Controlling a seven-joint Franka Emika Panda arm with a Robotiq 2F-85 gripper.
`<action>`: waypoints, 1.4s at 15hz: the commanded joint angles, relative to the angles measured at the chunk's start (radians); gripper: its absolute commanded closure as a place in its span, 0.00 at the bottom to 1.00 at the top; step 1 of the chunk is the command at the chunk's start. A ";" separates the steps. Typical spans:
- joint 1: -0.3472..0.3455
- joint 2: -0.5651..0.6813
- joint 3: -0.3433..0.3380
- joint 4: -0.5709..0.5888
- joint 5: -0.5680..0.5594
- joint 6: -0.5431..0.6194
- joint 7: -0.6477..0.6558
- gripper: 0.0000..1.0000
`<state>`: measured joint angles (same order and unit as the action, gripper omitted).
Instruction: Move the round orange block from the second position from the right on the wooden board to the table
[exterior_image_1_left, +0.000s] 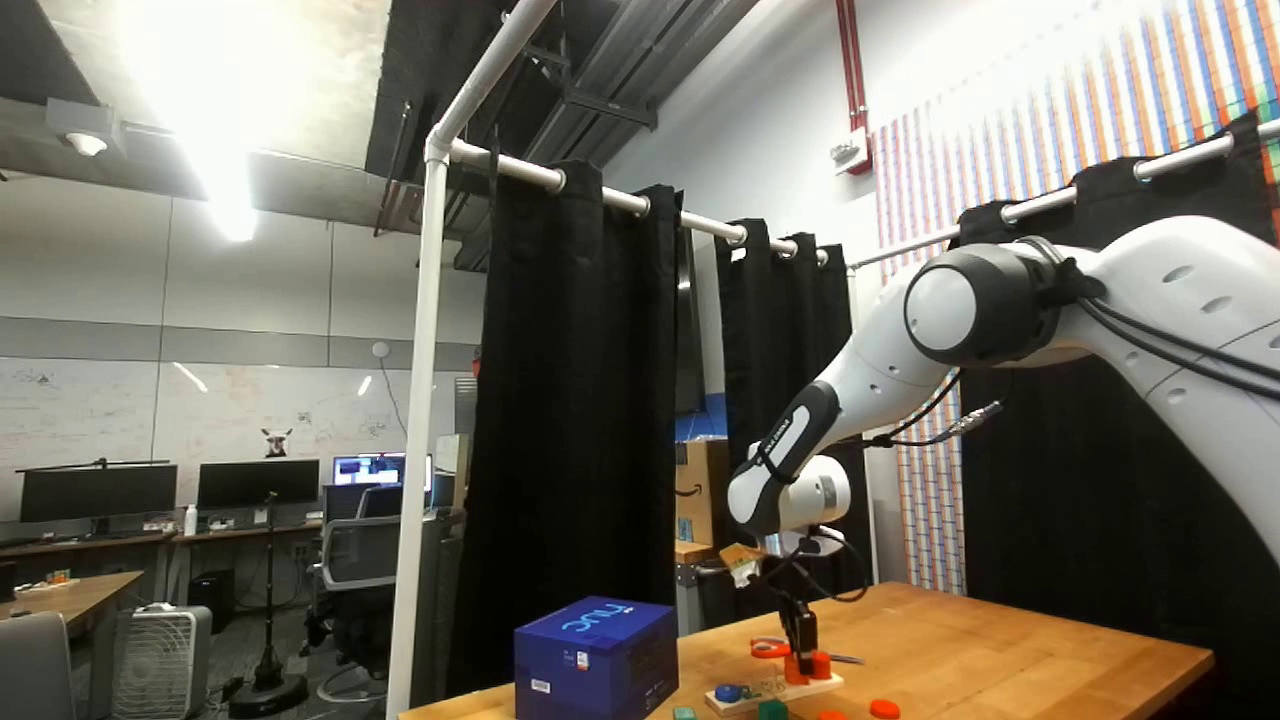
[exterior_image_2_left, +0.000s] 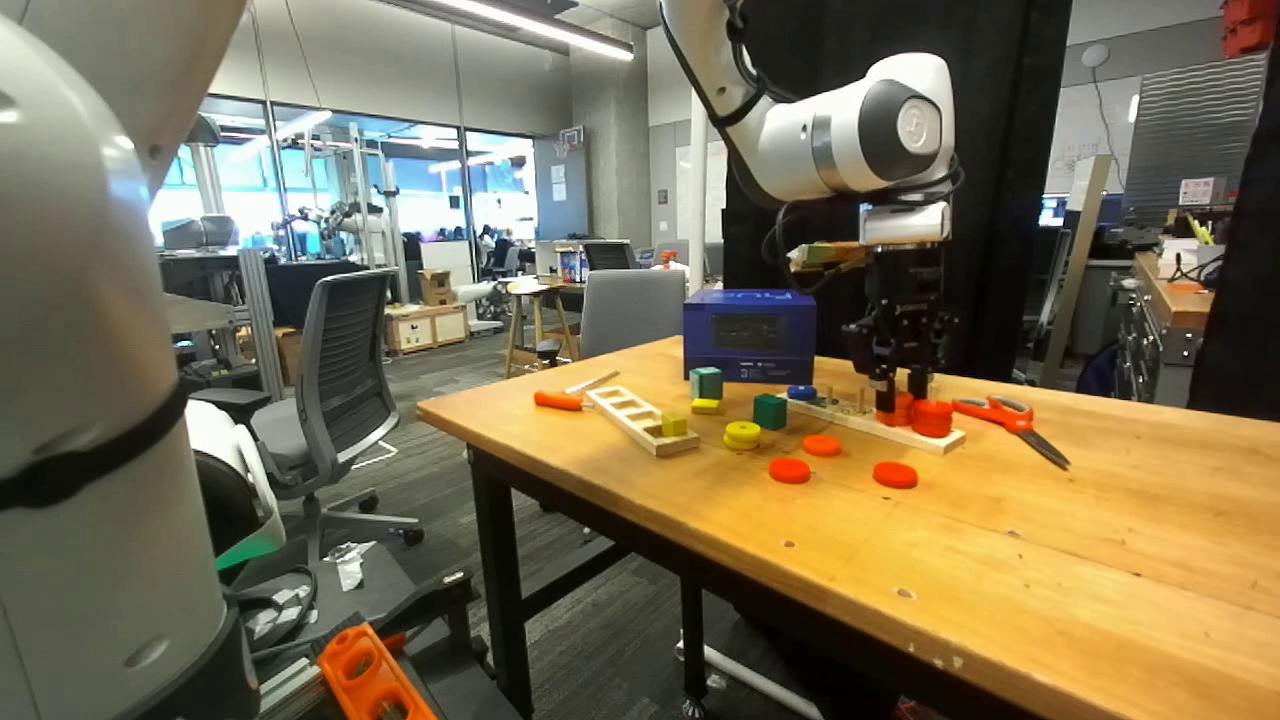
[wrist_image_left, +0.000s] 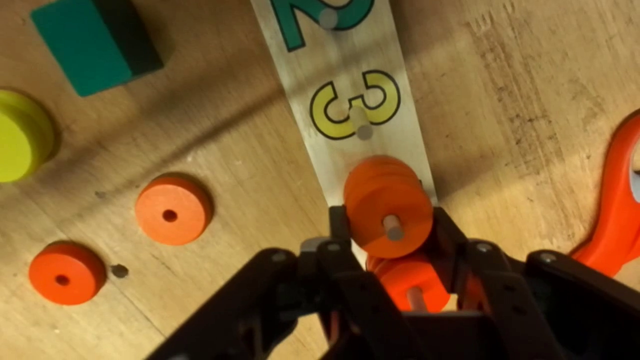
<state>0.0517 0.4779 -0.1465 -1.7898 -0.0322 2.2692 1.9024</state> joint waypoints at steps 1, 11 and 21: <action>0.018 -0.045 -0.014 -0.038 -0.033 0.019 0.031 0.83; 0.026 -0.178 -0.005 -0.124 -0.062 -0.002 0.040 0.83; -0.004 -0.413 0.042 -0.348 -0.047 -0.073 -0.009 0.81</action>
<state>0.0664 0.1705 -0.1261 -2.0179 -0.0789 2.1922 1.9038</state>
